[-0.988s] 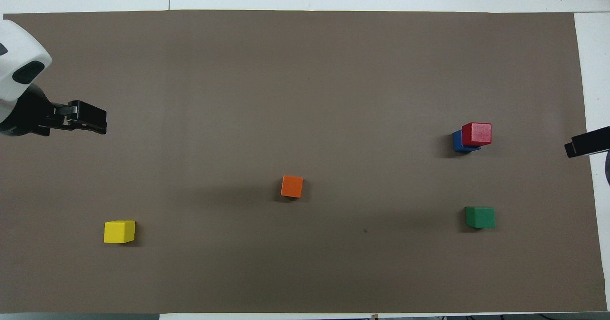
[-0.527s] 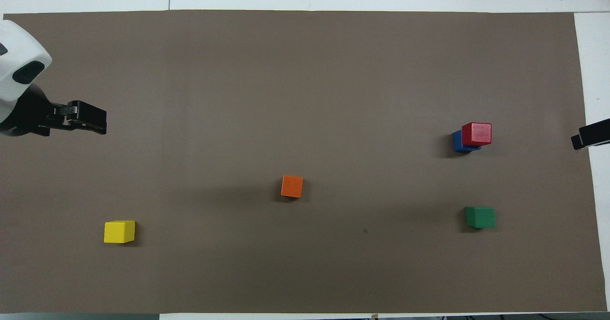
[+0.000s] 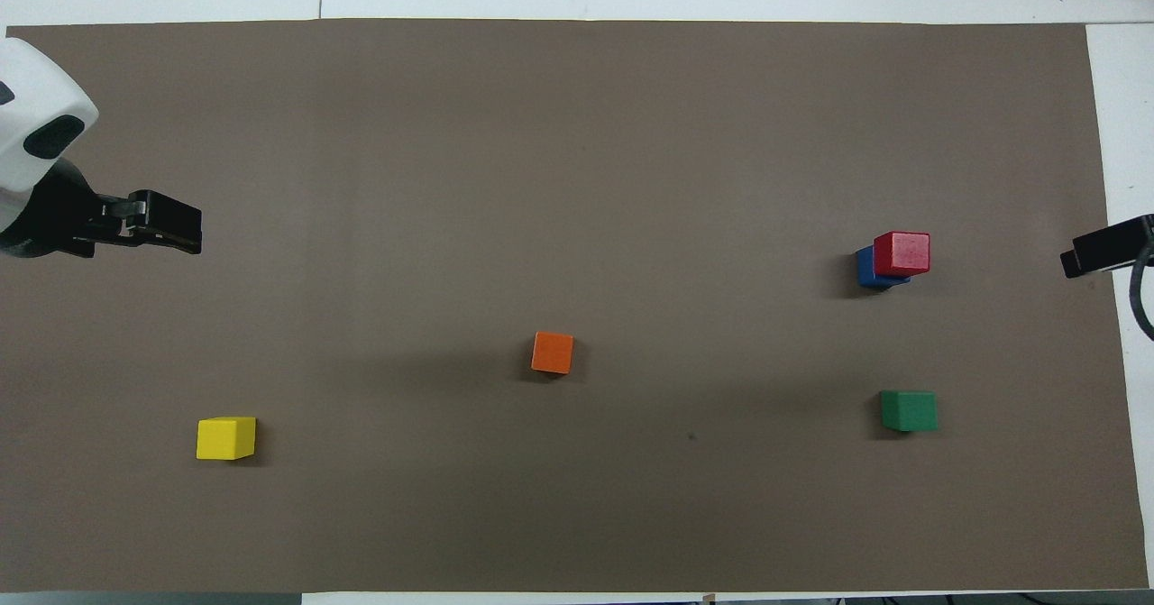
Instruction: Transfer red block to right arm and stack on blue block
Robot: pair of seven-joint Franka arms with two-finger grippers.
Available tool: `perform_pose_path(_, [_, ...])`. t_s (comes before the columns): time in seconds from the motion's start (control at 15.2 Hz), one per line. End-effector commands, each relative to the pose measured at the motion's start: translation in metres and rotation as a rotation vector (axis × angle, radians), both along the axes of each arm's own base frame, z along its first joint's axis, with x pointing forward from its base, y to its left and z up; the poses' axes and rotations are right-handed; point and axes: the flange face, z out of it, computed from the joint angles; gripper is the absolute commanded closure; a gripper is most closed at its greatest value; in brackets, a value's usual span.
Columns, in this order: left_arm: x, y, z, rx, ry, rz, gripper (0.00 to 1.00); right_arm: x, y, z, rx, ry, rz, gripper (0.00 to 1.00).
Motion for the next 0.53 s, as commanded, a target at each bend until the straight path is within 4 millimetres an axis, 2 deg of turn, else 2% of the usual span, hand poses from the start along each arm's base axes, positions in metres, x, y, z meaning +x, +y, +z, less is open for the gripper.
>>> perform_pose_path(0.0, [-0.0084,0.0033,0.0011,0.028,0.0,0.001,0.0,-0.0013,-0.0051,0.0036,0.002,-0.015,-0.008,0.0])
perform_pose_path(0.46, [-0.0085,0.0033,0.0017,0.028,0.0,0.001,0.0,-0.0009,-0.0065,0.004,-0.004,-0.019,-0.019,0.0])
